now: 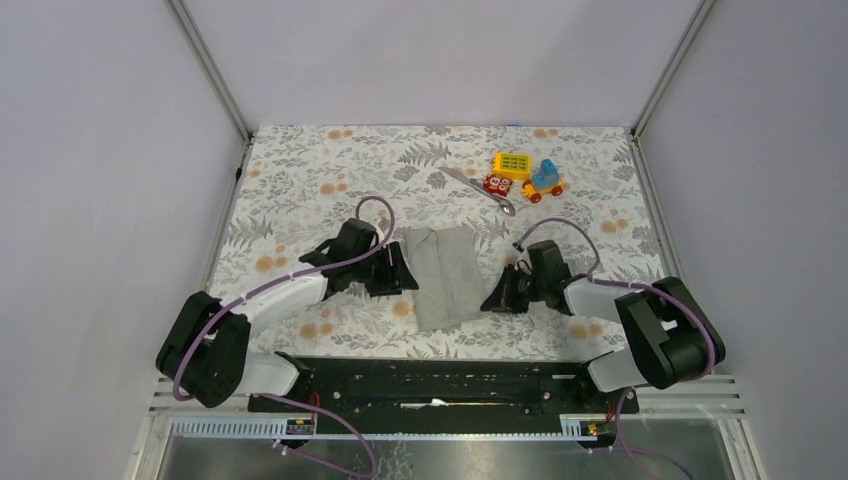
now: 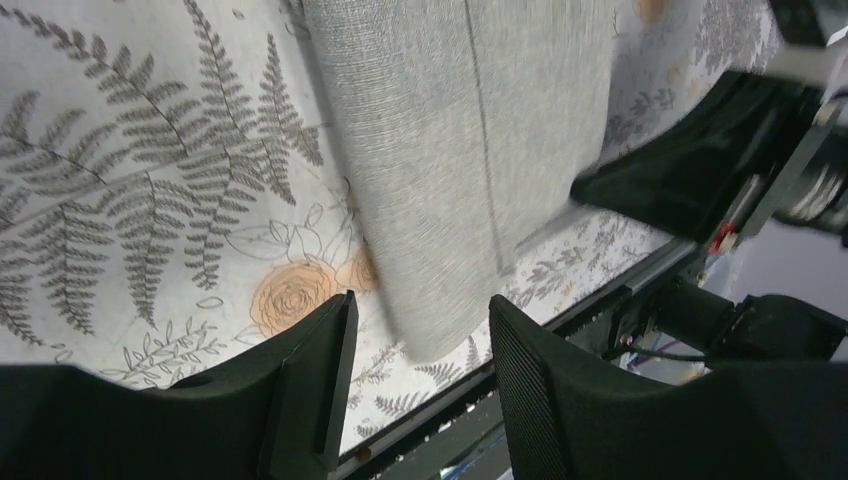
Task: Fold the napkin into a case and place the utensils inside
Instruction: Rotate the 2/3-rectangle-folded napkin at the center of the board.
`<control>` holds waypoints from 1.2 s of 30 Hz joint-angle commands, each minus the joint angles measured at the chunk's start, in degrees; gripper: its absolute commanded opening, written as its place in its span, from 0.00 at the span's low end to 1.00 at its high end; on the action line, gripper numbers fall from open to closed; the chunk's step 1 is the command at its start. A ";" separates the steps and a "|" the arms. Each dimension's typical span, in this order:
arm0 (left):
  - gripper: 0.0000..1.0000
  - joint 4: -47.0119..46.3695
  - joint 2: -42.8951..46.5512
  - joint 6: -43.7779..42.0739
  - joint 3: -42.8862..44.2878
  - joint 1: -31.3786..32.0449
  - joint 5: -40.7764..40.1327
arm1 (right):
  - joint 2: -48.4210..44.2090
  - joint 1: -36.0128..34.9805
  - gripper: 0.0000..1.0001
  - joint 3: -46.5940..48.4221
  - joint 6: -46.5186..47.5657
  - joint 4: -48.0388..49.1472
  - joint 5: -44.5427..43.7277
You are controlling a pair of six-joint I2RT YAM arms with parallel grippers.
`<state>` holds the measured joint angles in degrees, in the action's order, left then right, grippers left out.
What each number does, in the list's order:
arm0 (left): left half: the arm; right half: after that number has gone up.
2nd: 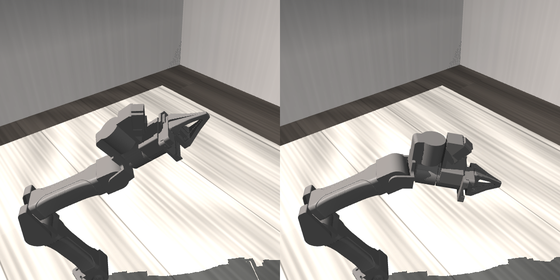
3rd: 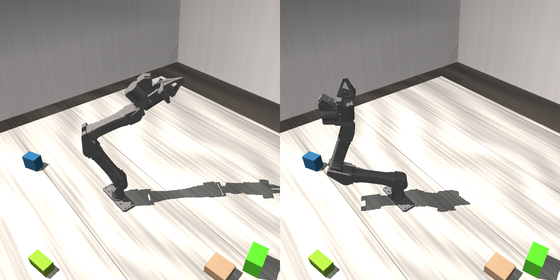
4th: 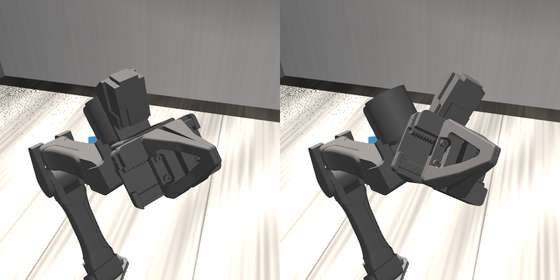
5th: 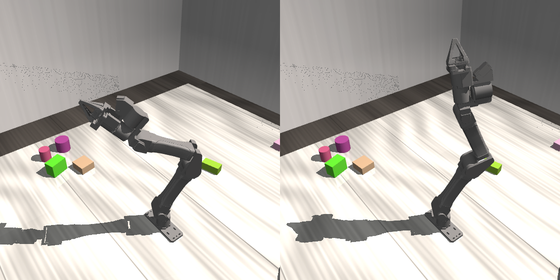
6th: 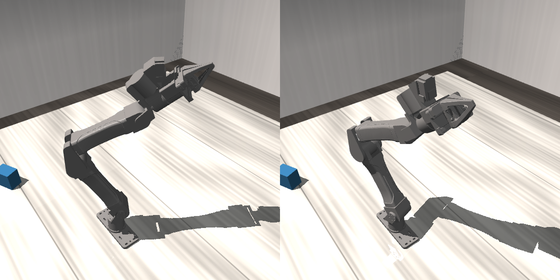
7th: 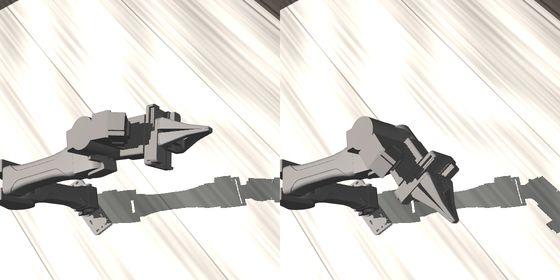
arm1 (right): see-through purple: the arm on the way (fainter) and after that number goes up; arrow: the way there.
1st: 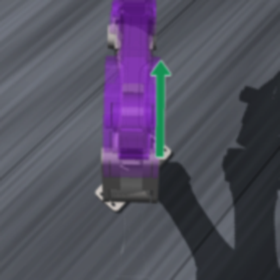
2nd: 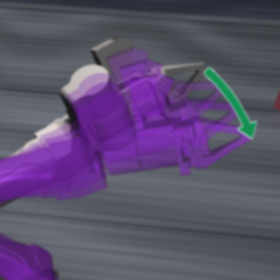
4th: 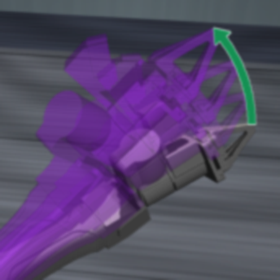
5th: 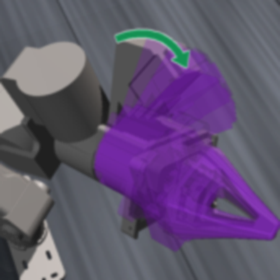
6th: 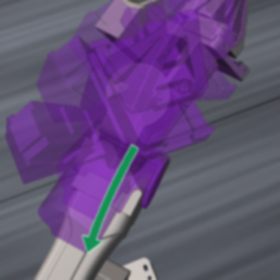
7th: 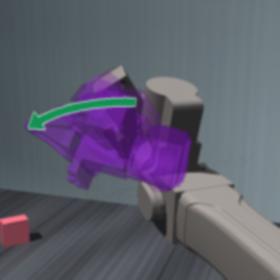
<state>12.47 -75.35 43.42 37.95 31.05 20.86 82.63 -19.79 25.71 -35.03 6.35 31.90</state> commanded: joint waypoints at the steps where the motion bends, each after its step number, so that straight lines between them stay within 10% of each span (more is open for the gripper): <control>1: 0.56 0.01 -2.93 -2.07 3.93 -0.02 -5.96 | -2.86 -10.14 0.05 -8.28 -18.20 20.81 -3.54; 8: 0.57 1.77 -6.73 -3.89 10.26 1.01 -6.58 | -0.88 -20.53 0.31 -7.56 -24.45 26.86 -4.71; 18: 0.61 9.30 -8.75 0.13 15.27 20.39 -15.71 | -24.31 0.48 0.88 -1.64 -2.06 -13.84 -11.25; 36: 0.51 30.31 -33.89 1.17 41.20 38.59 -32.62 | -15.86 4.79 0.96 7.57 5.28 -25.60 -17.42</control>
<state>38.74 -107.83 43.99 75.46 68.23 -8.36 67.68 -15.25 30.98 -32.10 -18.22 14.46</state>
